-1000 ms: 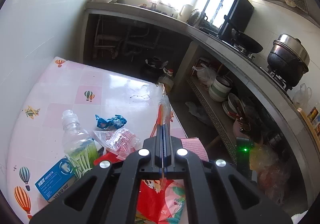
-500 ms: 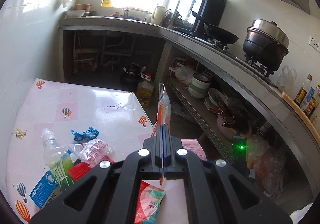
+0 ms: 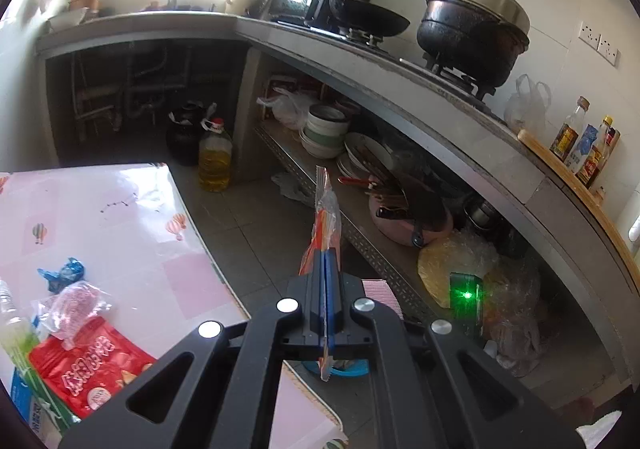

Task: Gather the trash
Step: 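Carry sponge and wrapper to the blue wastebasket and open both tools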

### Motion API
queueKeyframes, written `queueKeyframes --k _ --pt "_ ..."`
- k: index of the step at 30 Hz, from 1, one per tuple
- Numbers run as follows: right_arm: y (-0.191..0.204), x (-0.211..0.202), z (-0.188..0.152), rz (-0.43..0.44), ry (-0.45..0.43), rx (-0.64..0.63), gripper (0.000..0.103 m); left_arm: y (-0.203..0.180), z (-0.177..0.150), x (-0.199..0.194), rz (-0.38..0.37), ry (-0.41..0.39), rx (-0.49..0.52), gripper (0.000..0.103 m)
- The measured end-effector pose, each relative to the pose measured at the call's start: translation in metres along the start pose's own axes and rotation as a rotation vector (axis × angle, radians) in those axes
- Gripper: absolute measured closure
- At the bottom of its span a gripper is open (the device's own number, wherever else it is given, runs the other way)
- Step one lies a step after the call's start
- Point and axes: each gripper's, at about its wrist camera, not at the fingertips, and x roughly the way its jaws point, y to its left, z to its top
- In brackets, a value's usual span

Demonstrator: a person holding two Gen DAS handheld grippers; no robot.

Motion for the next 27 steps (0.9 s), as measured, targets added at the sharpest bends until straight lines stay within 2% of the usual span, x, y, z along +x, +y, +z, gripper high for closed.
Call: queueKeyframes --k 6,13,19,23,27 --pt "-0.070 0.001 -0.020 -0.096 0.023 0.127 0.029 -0.026 -0.009 0.070 -0.057 0.151 -0.021 0.103" --pt "-0.125 0.018 -0.041 -0.142 0.080 0.263 0.029 -0.054 -0.028 0.162 -0.038 0.314 0.003 0.103" --pt "-0.146 0.031 -0.046 -0.143 0.111 0.321 0.029 -0.068 -0.053 0.253 0.010 0.479 0.030 0.103" --pt "-0.153 0.032 -0.046 -0.150 0.120 0.343 0.029 -0.069 -0.073 0.305 0.067 0.554 0.042 0.102" --pt "-0.164 0.031 -0.048 -0.162 0.127 0.355 0.029 -0.065 -0.097 0.346 0.167 0.662 0.042 0.086"
